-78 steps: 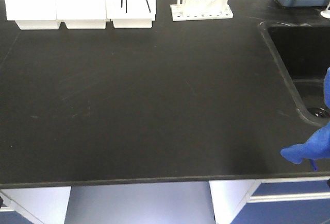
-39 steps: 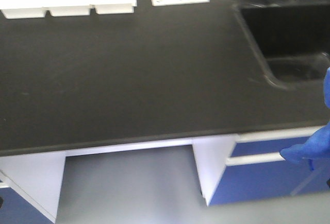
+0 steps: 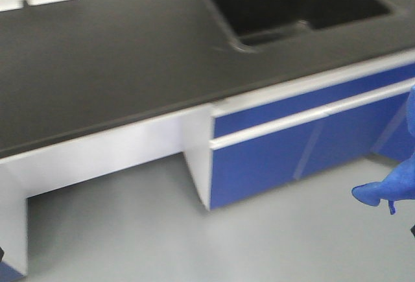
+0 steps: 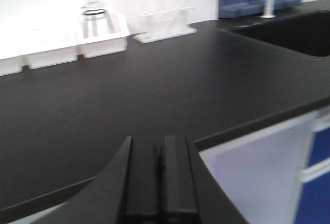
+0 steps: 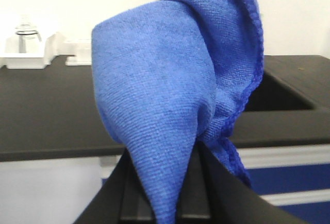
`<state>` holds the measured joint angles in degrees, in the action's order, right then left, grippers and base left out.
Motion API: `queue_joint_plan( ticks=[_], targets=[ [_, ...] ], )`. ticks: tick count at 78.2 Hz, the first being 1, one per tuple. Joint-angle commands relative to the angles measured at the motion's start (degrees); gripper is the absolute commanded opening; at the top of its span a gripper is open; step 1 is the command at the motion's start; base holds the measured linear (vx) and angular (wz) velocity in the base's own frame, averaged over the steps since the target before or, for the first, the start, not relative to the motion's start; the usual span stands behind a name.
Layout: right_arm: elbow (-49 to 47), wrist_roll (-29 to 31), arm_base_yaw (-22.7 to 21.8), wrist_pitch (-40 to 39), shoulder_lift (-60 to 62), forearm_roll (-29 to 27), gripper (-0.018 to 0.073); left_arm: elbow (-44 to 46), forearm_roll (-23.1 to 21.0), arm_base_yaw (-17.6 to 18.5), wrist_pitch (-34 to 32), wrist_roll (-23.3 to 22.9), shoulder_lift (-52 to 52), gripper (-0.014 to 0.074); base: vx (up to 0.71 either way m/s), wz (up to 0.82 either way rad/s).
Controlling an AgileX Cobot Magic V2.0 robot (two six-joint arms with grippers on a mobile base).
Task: Wipe right workspace with blue cloth
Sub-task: 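Drive the base to the other counter, holding the cloth raised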
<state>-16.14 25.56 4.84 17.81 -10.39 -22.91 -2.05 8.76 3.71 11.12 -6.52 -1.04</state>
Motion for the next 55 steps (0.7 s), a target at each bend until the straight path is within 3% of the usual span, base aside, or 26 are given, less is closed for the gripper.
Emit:
queue_joint_plan(
  ticks=[1,55],
  targets=[
    [-1.67,0.34,0.05,-4.81,-0.72,-0.41,-0.0008,1.62,-0.03,0.33,-4.82,-0.09,-0.57,-0.0006,-0.3,-0.68],
    [-1.67,0.34,0.05,-4.81,-0.72,-0.41,-0.0008,1.62,-0.03,0.34,-4.89,-0.09,-0.49,-0.0006,-0.28,-0.62]
  ],
)
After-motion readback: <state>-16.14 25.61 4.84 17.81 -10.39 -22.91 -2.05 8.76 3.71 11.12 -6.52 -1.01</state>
